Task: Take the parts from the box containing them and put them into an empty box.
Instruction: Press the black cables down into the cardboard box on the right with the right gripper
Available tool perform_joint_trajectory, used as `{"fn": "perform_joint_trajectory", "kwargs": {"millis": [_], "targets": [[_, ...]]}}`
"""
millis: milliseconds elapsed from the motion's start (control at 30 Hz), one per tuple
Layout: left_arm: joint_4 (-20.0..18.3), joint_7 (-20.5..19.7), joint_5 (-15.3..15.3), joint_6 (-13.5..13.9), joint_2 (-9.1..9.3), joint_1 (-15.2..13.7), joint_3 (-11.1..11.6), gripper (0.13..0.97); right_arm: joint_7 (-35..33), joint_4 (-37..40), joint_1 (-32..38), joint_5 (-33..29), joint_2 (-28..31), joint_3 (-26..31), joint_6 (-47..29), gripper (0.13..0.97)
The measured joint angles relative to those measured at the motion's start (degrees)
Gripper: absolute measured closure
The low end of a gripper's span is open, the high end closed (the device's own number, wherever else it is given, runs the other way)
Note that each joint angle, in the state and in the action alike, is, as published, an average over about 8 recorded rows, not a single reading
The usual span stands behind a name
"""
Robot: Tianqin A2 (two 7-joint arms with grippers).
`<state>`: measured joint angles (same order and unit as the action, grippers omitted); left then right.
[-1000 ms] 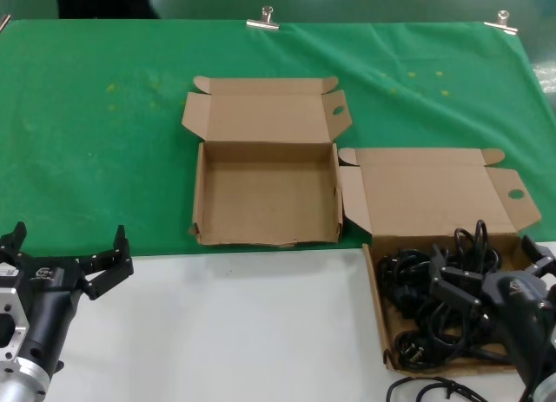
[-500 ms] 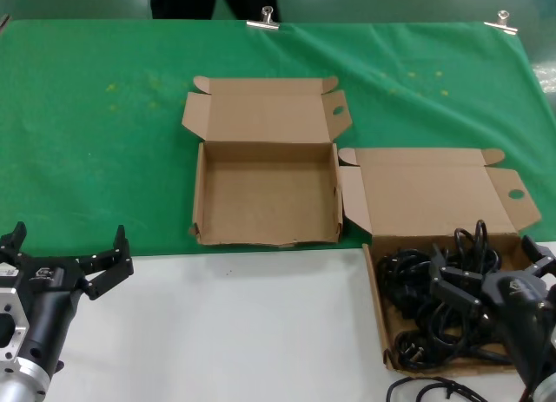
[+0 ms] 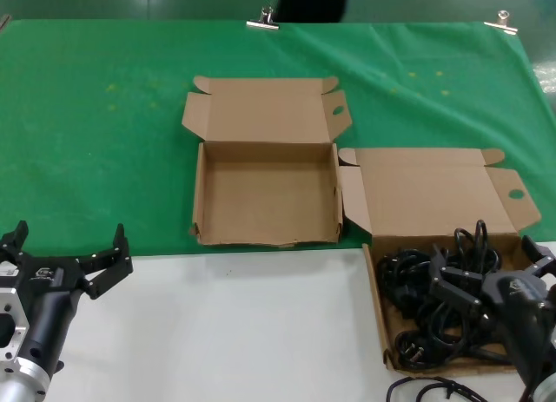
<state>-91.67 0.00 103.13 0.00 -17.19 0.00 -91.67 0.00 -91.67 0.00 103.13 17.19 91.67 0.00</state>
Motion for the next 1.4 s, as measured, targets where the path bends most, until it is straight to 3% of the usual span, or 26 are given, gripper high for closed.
{"fn": "perform_joint_trajectory", "kwargs": {"millis": [433, 733, 1000, 1133, 1400], "targets": [[0.0, 0.0, 0.0, 0.0, 0.0, 0.0, 0.0, 0.241, 0.0, 0.0, 0.0, 0.0, 0.0, 0.0, 0.0, 0.129], [0.0, 0.0, 0.0, 0.0, 0.0, 0.0, 0.0, 0.393, 0.0, 0.0, 0.0, 0.0, 0.0, 0.0, 0.0, 0.129], [0.0, 0.0, 0.0, 0.0, 0.0, 0.0, 0.0, 0.603, -0.1, 0.0, 0.4, -0.1, 0.1, 0.4, 0.7, 0.129], [0.0, 0.0, 0.0, 0.0, 0.0, 0.0, 0.0, 0.603, -0.2, 0.0, 0.6, 0.0, 0.2, 0.8, 1.1, 0.129], [0.0, 0.0, 0.0, 0.0, 0.0, 0.0, 0.0, 0.777, -1.2, -0.4, 0.7, -0.8, 0.3, 0.8, 0.3, 0.129]]}}
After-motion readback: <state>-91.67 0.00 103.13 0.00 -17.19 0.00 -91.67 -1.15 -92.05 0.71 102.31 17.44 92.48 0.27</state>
